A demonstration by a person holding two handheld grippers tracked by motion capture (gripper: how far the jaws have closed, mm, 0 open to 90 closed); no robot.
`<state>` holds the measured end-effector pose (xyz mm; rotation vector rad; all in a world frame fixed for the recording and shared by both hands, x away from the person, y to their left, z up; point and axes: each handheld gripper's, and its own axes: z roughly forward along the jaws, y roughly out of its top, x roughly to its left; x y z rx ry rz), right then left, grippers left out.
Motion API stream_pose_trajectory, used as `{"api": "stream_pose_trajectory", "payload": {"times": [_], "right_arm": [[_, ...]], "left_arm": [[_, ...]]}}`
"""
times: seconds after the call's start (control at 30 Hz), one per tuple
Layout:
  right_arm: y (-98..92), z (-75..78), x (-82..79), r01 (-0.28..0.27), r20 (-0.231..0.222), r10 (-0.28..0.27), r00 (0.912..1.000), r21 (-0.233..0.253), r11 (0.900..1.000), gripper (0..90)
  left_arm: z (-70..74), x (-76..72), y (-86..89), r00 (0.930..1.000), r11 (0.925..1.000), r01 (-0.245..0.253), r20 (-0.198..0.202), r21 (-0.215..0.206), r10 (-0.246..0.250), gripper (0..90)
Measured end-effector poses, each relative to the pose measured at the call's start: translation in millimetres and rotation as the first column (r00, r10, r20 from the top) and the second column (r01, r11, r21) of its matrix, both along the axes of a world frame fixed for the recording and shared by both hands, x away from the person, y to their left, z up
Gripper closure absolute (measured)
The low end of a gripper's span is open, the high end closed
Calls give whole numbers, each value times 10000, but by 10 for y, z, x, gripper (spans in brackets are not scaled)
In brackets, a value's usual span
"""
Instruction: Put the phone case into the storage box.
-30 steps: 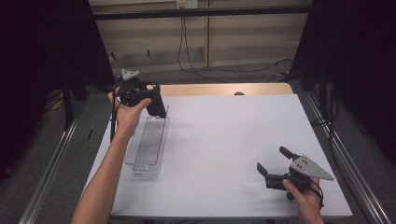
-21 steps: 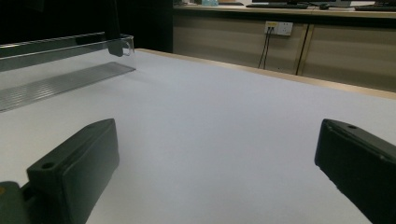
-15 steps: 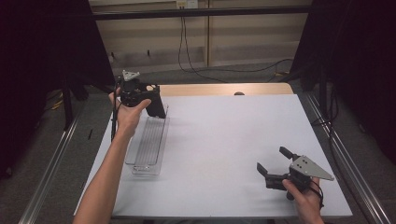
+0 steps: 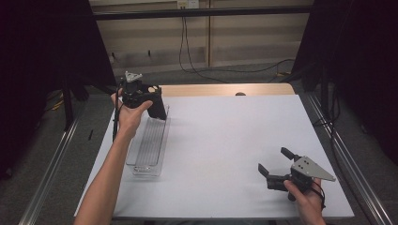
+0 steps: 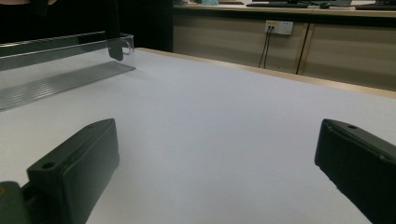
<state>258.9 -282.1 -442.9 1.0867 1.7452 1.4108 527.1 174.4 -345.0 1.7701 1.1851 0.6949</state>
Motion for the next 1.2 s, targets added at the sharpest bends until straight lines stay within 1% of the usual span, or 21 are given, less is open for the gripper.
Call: {"api": "stream_pose_trajectory", "payload": {"times": [0.13,0.2,0.23,0.3,0.33,0.4,0.47,0.6,0.63,0.87,0.93,1.13,1.2], "right_arm": [[-2,-1,1,5,-1,-5,10000,2,10000,0],[-2,-1,1,4,-5,-4,10000,2,10000,0],[-2,-1,0,2,-1,-2,10000,6,10000,0],[-3,0,-1,19,4,-19,10000,10,10000,0],[-3,0,-1,17,4,-17,10000,16,10000,0],[-2,-2,0,12,-3,-12,10000,12,10000,0],[-3,-2,-1,-7,0,7,10000,6,10000,0],[-2,-3,0,3,-14,-3,10000,22,10000,0],[-1,-4,1,-4,-13,4,10000,21,10000,0],[-4,-4,1,-9,-23,9,10000,43,10000,0],[-7,-5,1,-8,-19,8,10000,33,10000,0],[1,-4,0,-46,-23,46,10000,40,10000,0],[-2,-7,4,-37,-29,37,10000,43,10000,0]], "left_arm": [[-29,13,-8,9999,9999,34,-111,-129,-35,129],[-41,23,-15,10000,10000,-24,-67,-67,23,129],[-46,27,-10,9999,10000,16,-112,-8,-16,128],[-63,36,-14,9999,10000,6,-132,-21,-6,128],[-72,42,-13,9999,10000,25,-140,55,-24,128],[-89,49,-15,9998,9999,-27,-195,102,29,128],[-108,58,-16,9999,10000,-20,-109,44,20,128],[-110,60,-23,10000,10000,8,-58,78,-7,127],[-112,61,-26,10000,10000,-17,-47,10,17,127],[-122,68,-40,10000,9999,-23,-38,98,23,126],[-121,67,-38,9998,9999,-163,-63,36,163,124],[-120,69,-40,9998,9998,-195,-102,14,195,118],[-117,75,-29,9997,9998,-209,-137,-58,209,116]]}}
